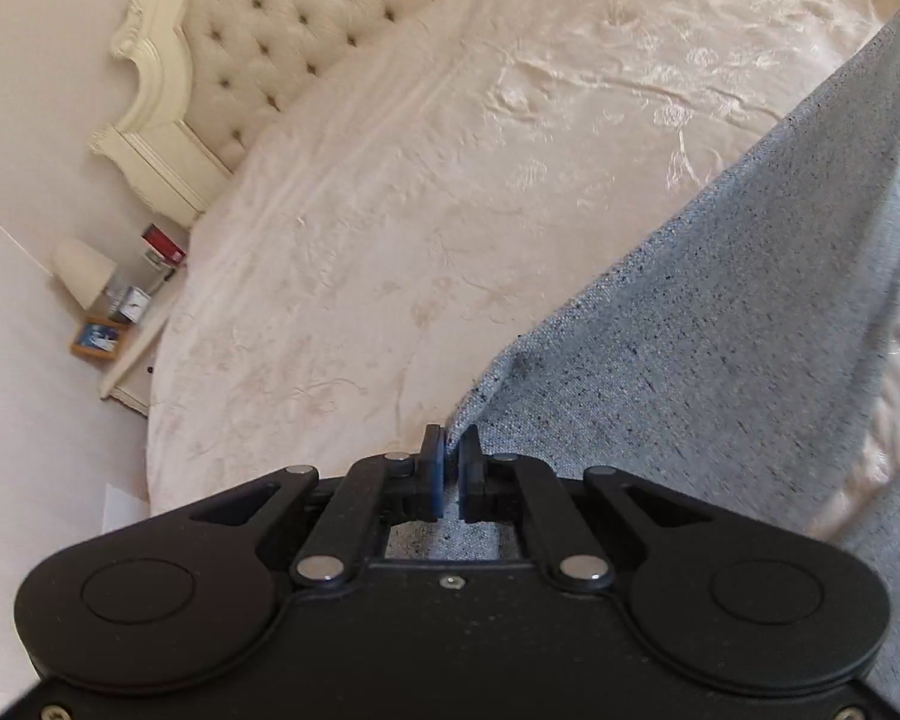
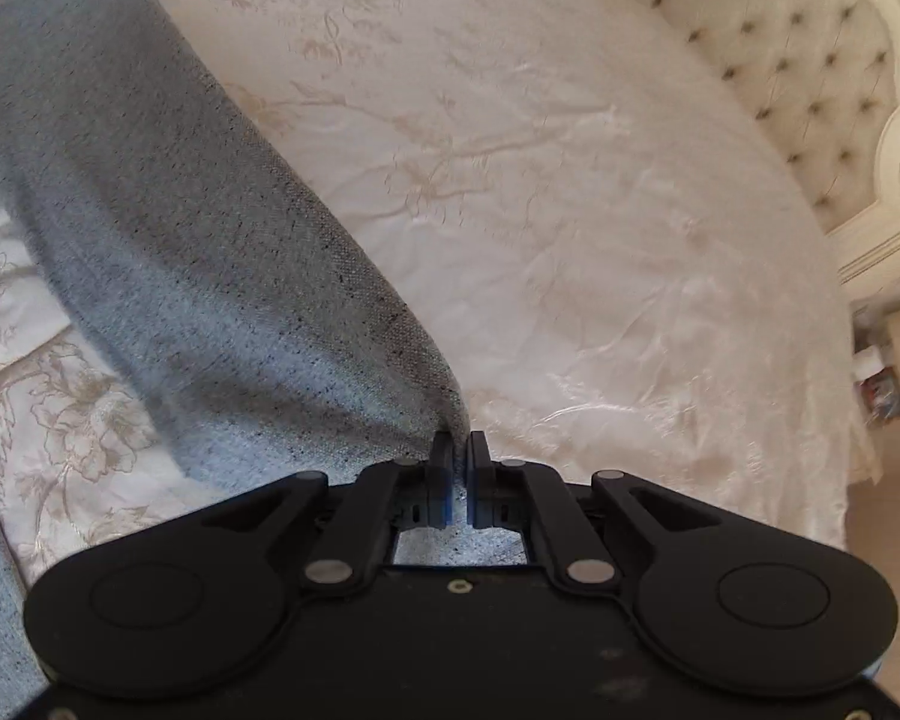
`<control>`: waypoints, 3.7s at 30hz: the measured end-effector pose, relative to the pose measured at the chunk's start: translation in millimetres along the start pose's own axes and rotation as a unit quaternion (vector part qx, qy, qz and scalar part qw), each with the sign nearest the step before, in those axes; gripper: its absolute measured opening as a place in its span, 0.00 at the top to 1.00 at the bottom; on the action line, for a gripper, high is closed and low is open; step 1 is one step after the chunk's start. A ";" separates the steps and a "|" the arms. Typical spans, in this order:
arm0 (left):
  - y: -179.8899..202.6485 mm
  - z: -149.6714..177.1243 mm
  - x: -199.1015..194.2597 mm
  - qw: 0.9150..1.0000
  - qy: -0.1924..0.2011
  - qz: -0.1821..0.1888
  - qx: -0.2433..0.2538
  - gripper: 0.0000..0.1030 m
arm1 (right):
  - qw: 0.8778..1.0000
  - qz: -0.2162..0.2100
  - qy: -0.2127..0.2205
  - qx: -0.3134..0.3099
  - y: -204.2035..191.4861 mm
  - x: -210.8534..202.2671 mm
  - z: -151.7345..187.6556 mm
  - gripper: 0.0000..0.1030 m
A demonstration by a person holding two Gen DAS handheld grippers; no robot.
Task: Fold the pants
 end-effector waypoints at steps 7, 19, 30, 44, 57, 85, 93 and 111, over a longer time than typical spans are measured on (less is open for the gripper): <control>69.1 76.2 -80.2 0.994 -0.001 0.003 0.109 0.94 | 0.999 0.039 0.028 -0.011 -46.6 -109.9 30.9 0.96; 131.6 168.6 -48.2 0.989 -0.119 0.047 0.071 0.94 | 0.991 -0.067 -0.114 -0.038 -232.7 -108.4 115.4 0.96; 137.0 200.4 -48.0 0.973 -0.160 0.126 0.107 0.91 | 0.993 -0.039 -0.110 -0.021 -250.8 -141.6 125.6 0.95; 92.1 102.9 -49.6 0.914 -0.176 0.160 -0.329 0.83 | 0.895 -0.089 -0.081 0.430 -196.3 -176.5 194.6 0.76; 255.2 109.3 -9.8 0.907 -0.279 0.118 -0.292 0.75 | 0.785 -0.062 -0.074 0.611 -172.4 -122.8 243.1 0.74; 256.4 98.7 10.6 0.909 -0.309 0.097 -0.261 0.76 | 0.817 -0.075 -0.021 0.571 -165.7 -134.6 251.4 0.74; 257.1 96.5 6.5 0.912 -0.308 0.086 -0.257 0.76 | 0.825 -0.097 -0.042 0.555 -140.1 -74.4 248.9 0.71; 218.3 69.7 -29.5 0.926 -0.232 0.079 -0.288 0.73 | 0.860 -0.011 -0.057 0.508 -123.6 -70.5 232.2 0.82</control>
Point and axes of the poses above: each gripper's, at about its wrist camera, not at the fingertips, and x roughly the way its jaws point, y to its right, z to its underside, the point moved 7 cm from there along x, roughly the way its jaws point, and after that the axes turned 8 degrees about -x, right-handed, at the moved point
